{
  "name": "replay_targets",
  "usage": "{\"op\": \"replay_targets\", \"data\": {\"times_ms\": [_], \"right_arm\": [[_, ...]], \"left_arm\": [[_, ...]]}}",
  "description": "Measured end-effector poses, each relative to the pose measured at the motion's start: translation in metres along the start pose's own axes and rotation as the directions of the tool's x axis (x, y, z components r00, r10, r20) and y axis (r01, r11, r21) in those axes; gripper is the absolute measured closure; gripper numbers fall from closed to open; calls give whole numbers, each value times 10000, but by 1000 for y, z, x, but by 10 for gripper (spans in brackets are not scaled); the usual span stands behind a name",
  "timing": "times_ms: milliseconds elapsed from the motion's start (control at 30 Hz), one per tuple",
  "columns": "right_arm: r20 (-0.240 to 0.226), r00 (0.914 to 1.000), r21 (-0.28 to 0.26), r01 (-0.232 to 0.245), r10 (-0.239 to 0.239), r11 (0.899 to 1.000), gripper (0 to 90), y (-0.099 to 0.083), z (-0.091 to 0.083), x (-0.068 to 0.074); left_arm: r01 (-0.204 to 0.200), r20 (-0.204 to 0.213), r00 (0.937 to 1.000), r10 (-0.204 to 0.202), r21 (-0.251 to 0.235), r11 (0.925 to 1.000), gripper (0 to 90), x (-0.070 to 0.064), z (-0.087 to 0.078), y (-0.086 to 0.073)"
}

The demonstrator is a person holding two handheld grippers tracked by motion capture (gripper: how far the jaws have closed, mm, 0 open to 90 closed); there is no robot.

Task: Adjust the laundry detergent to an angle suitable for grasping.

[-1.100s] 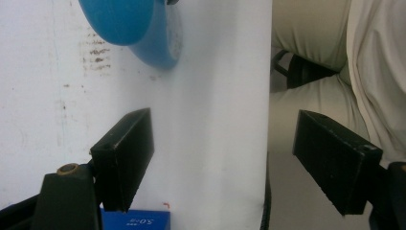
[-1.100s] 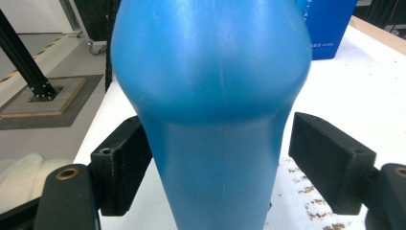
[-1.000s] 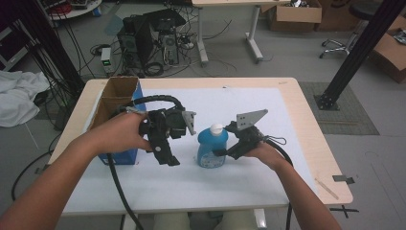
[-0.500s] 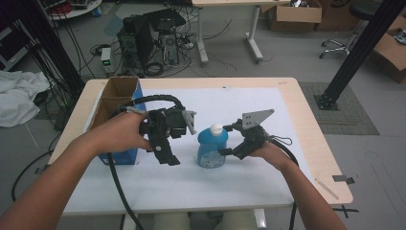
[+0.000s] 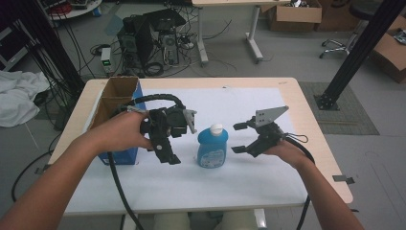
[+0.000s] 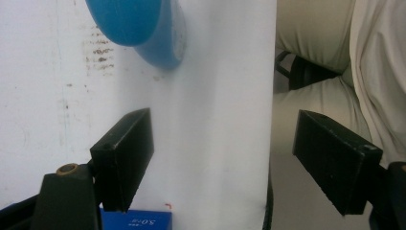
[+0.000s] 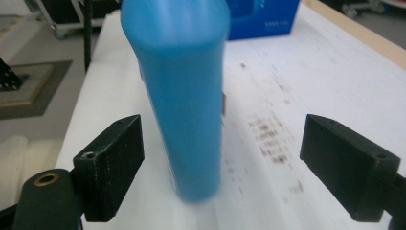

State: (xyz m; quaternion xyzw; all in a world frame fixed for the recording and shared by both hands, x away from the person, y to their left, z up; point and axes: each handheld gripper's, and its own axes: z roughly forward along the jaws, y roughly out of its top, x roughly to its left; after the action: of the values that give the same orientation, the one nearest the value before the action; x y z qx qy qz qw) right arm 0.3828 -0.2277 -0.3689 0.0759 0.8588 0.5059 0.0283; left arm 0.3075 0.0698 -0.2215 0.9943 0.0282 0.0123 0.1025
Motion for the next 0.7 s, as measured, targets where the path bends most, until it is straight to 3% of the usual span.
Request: {"op": "replay_targets", "data": {"times_ms": [133,267,433,700], "right_arm": [[175,9998,740,-121,108,9972,150,1,-19,-2],[421,9989,994,-231,190,9948,150,3,-35,-4],[871,9958,1808,-439,285,9825,150,6,-61,-8],[1076,9938,2874,-576,276,9561,153,2,-79,-8]], "left_arm": [[-4,-7,10000,4,29,10000,226,0,0,1],[23,-46,10000,-23,-5,10000,226,0,-1,1],[-28,-51,10000,28,72,10000,226,-3,0,3],[19,-97,10000,-19,46,10000,226,-3,0,3]]}}
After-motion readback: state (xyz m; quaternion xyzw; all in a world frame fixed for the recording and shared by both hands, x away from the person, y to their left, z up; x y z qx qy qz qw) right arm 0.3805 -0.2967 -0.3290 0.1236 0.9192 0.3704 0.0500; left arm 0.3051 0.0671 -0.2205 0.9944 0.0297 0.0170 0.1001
